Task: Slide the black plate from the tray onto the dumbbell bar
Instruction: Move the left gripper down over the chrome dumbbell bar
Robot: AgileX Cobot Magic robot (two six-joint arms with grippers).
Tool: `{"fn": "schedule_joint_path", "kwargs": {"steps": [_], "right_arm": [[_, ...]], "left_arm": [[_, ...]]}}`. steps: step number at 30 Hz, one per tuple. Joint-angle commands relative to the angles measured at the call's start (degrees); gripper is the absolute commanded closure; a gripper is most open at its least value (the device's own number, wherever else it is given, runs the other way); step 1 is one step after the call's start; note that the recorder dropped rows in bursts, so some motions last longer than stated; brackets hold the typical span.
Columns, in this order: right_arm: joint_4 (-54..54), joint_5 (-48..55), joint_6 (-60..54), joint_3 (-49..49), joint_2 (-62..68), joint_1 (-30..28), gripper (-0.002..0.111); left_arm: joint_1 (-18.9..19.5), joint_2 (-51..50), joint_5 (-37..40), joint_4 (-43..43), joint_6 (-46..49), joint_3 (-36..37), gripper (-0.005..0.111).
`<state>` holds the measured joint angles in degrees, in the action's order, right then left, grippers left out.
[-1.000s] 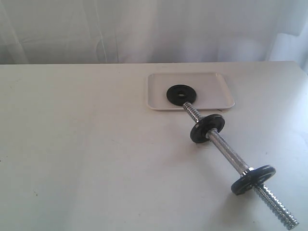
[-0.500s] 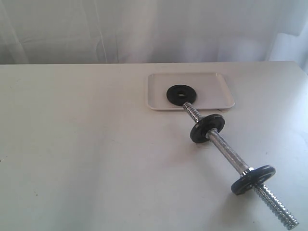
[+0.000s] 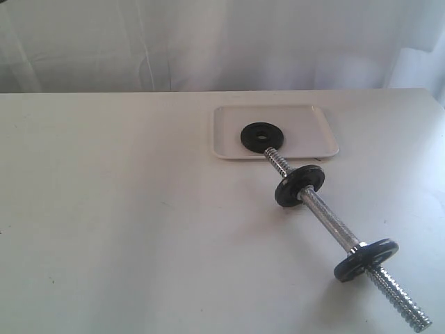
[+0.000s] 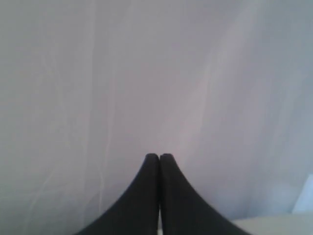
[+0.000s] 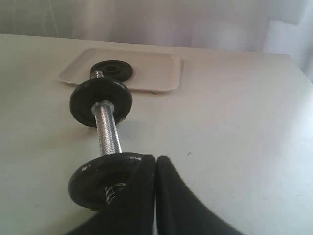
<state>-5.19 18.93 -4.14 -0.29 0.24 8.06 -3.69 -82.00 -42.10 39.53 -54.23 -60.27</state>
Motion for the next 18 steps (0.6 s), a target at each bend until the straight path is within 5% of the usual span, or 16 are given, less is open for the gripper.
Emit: {"fn": "schedule_joint_path", "kwargs": {"steps": [1,7,14,18], "right_arm": [[0.3,-0.55,-0.08,0.29,-0.24,-0.11,0.108],[0.3,-0.55,-0.08,0.29,-0.24,-0.11,0.108],[0.3,-0.55,-0.08,0.29,-0.24,-0.11,0.108],[0.3,-0.55,-0.08,0.29,-0.24,-0.11,0.108]], "left_arm": [[-6.52,-7.8,8.3,15.46,-8.18,-10.85,0.107],[-15.69,-17.01,20.82,34.08,-13.08,-22.53,0.107],[-23.89,-22.79,24.21,54.62,2.7,-26.78,0.107],[-28.62,-24.1,34.49,56.17,8.66,-27.09,0.107]]}}
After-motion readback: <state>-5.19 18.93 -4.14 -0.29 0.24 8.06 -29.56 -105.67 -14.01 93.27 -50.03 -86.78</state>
